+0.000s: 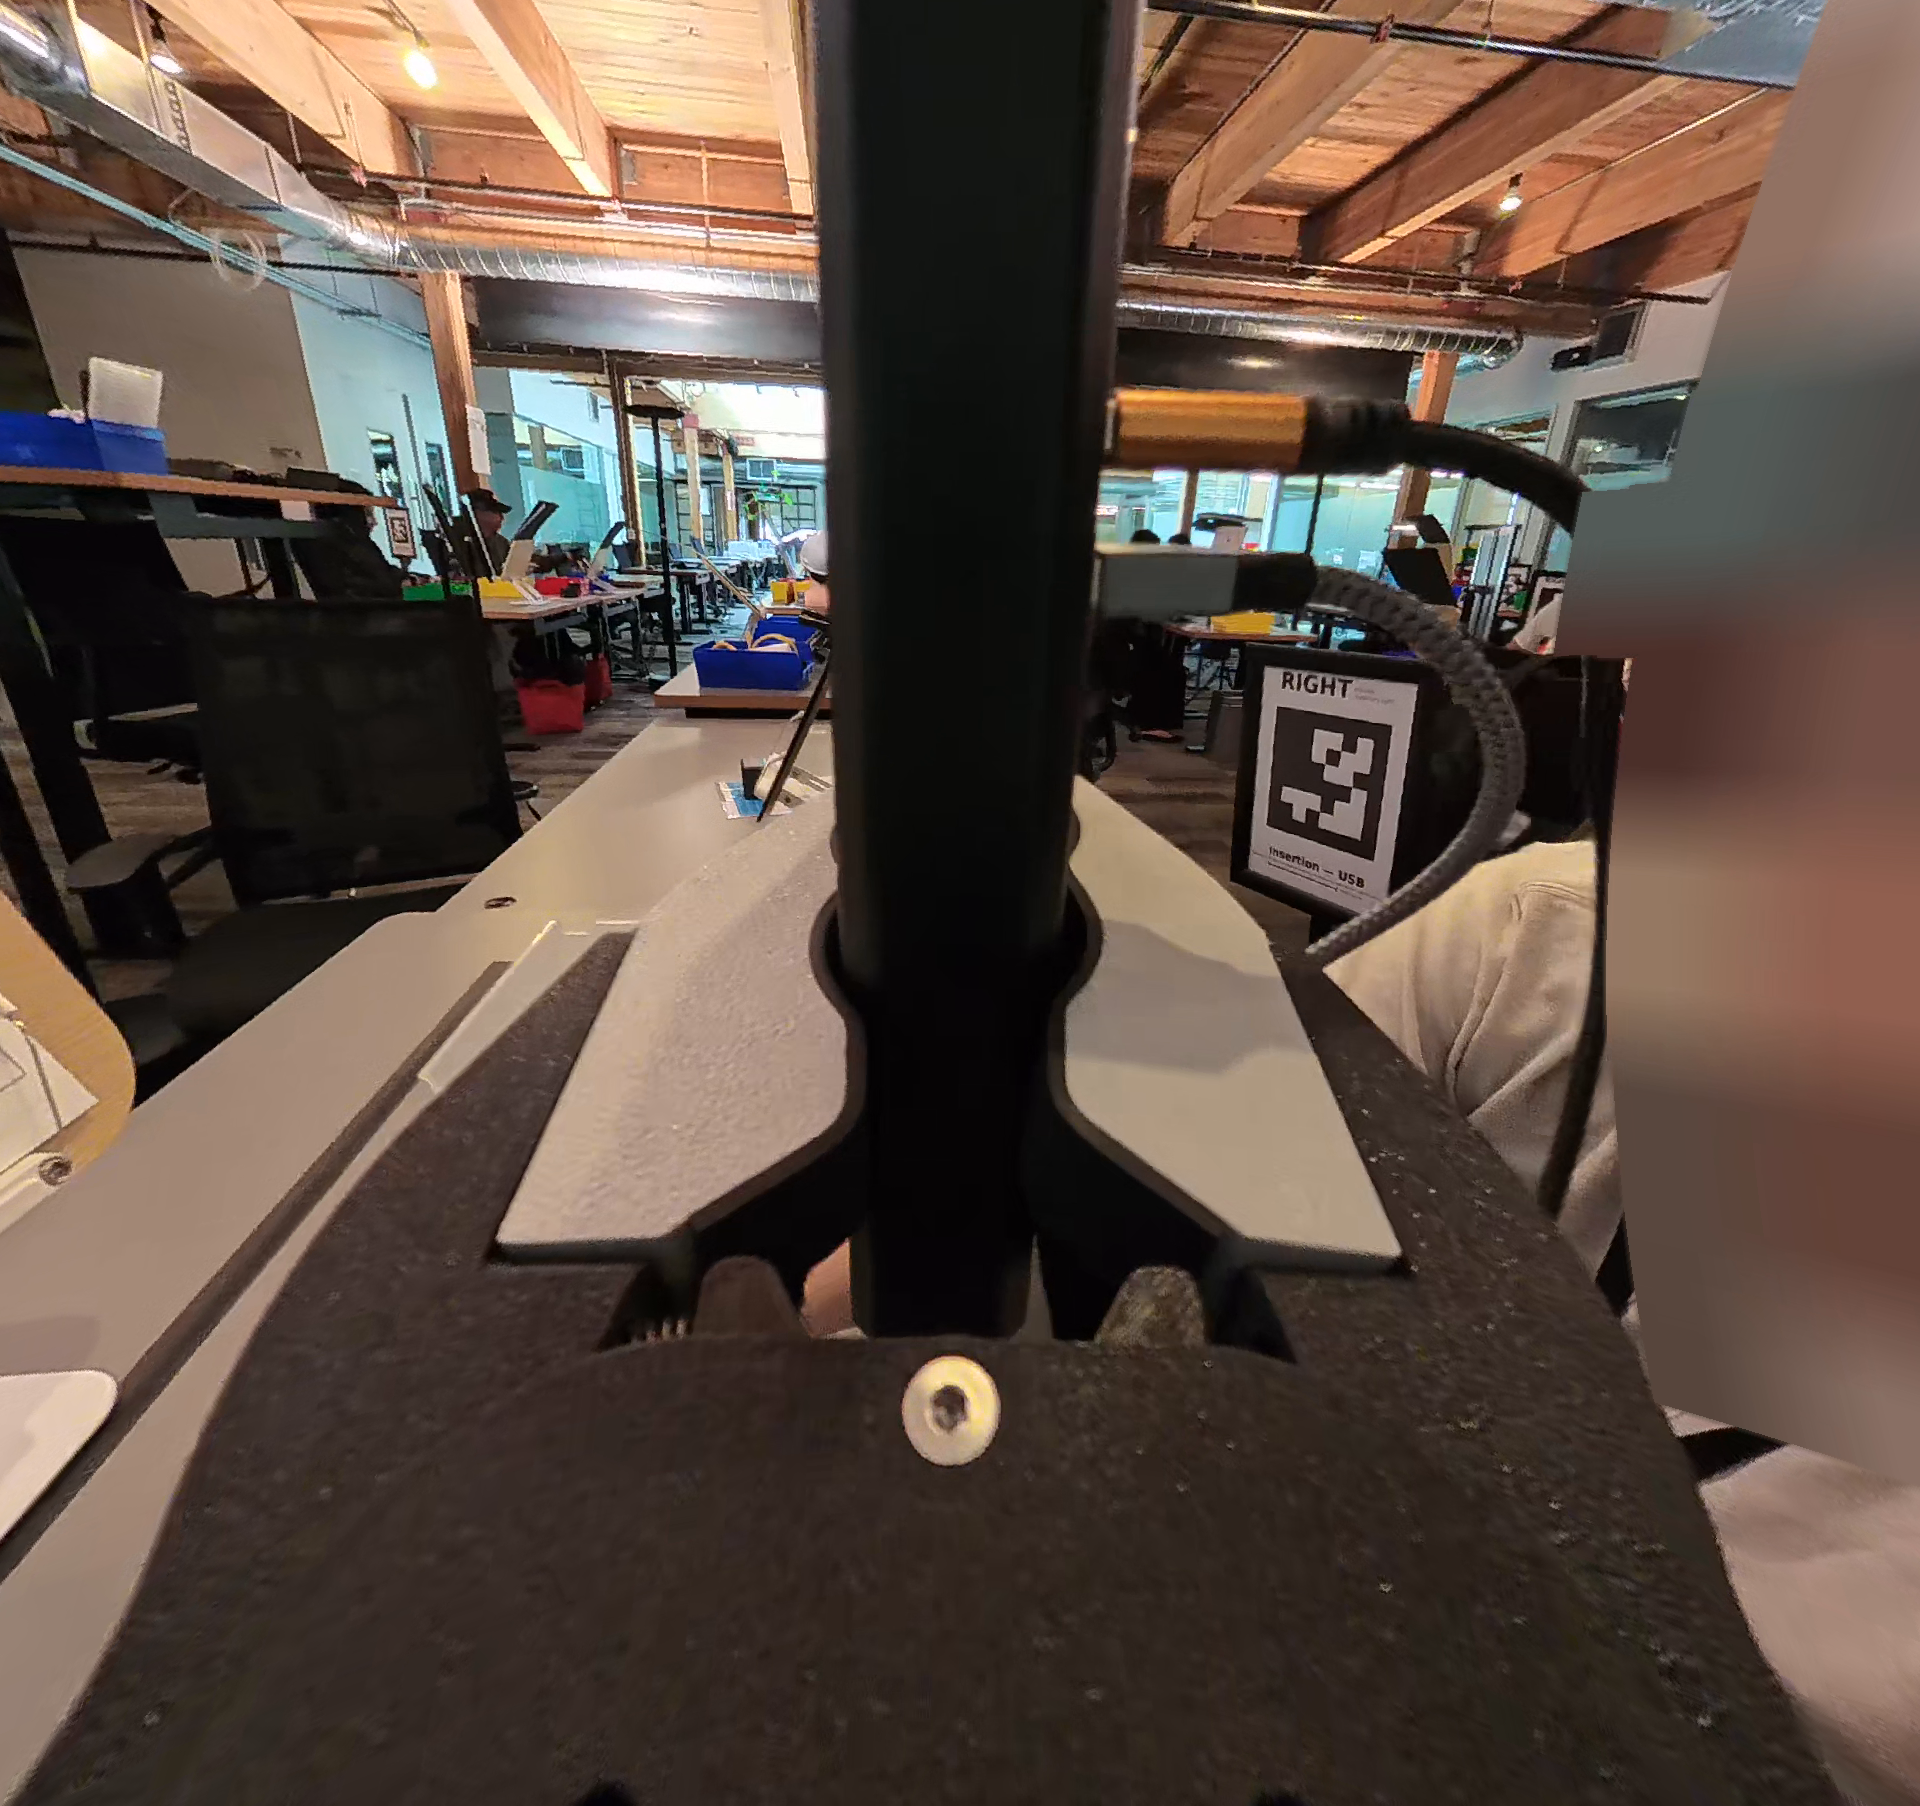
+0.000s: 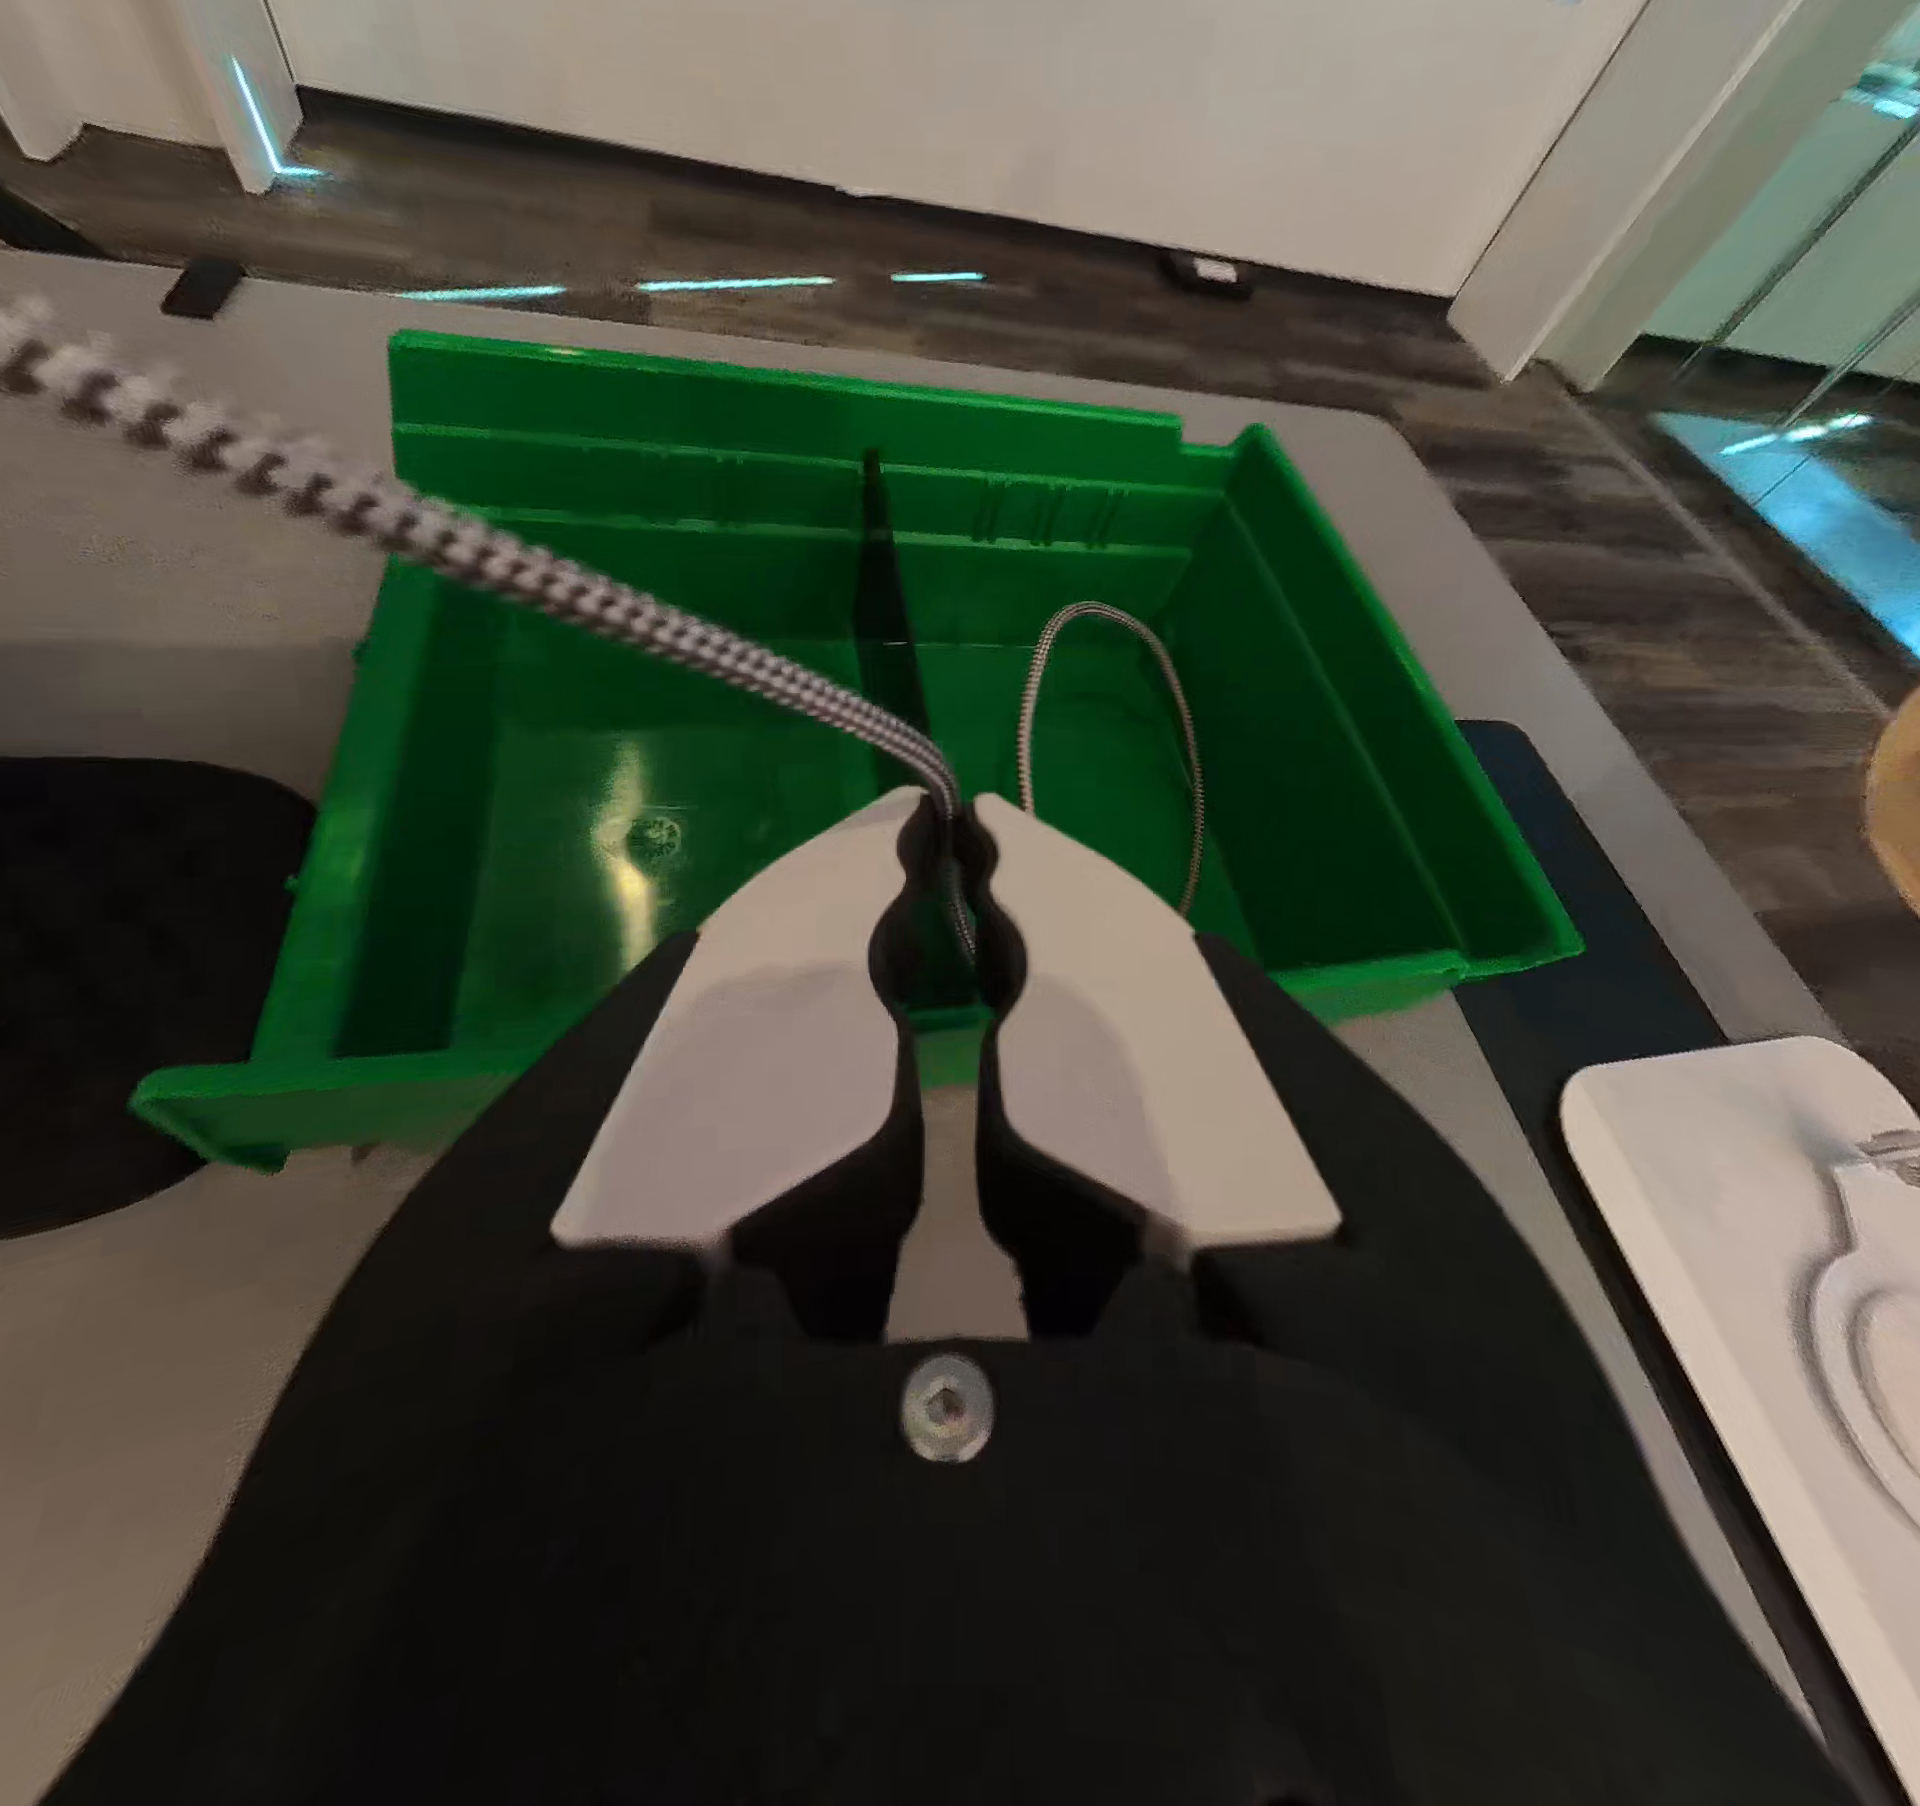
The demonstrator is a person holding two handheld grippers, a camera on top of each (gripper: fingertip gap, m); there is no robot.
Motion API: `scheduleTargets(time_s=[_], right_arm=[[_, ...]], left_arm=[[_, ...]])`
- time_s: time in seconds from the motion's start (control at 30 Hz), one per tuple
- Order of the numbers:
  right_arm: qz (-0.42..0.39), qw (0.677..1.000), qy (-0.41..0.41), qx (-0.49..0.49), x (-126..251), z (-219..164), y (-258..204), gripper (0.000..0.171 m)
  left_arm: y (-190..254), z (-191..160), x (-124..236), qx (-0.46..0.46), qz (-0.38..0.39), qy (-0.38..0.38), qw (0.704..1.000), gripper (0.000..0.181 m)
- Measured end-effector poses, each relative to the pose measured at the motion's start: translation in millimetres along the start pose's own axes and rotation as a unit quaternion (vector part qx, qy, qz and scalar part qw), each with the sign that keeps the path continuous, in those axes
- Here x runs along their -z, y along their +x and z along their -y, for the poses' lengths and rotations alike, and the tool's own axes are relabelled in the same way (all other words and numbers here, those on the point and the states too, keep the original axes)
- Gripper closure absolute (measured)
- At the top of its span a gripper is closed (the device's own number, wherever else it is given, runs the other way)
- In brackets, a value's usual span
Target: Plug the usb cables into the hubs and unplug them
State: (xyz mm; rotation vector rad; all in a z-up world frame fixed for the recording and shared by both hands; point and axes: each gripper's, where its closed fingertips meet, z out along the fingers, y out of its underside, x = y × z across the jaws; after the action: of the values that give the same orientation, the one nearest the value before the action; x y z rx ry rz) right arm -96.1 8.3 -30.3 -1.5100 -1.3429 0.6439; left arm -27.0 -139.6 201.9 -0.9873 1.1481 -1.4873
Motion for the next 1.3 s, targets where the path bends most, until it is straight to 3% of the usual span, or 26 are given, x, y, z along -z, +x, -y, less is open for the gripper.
scheduleTargets(time_s=[0.03, 0.23, 0.53, 0.77, 1.03, 1.13, 1.3], right_arm=[[-0.004, 1.0, -0.007, -0.001, -2, 2, 4, 0.167], [-0.069, 0.997, 0.014, 0.033, 23, 59, 50, 0.167], [-0.172, 0.979, 0.035, 0.104, 124, 182, 103, 0.167], [-0.314, 0.931, 0.031, 0.185, 220, 281, 123, 0.167], [-0.408, 0.878, 0.04, 0.247, 327, 350, 99, 0.167], [-0.377, 0.9, 0.001, 0.217, 330, 333, 88, 0.167], [-0.262, 0.949, -0.125, 0.124, 279, 220, 79, 0.167]], left_arm=[[0, 2, 3, -0.005, 0.006, 0.0, 1.0, 0.148], [3, 18, 24, -0.028, 0.035, 0.021, 0.999, 0.148], [5, 30, 41, -0.049, 0.064, 0.039, 0.996, 0.15], [1, 26, 35, -0.046, 0.063, 0.034, 0.996, 0.15], [-3, 17, 18, -0.037, 0.051, 0.024, 0.998, 0.148], [-3, 13, 8, -0.034, 0.043, 0.02, 0.998, 0.15], [-18, 0, -2, -0.026, 0.06, 0.005, 0.998, 0.15]])
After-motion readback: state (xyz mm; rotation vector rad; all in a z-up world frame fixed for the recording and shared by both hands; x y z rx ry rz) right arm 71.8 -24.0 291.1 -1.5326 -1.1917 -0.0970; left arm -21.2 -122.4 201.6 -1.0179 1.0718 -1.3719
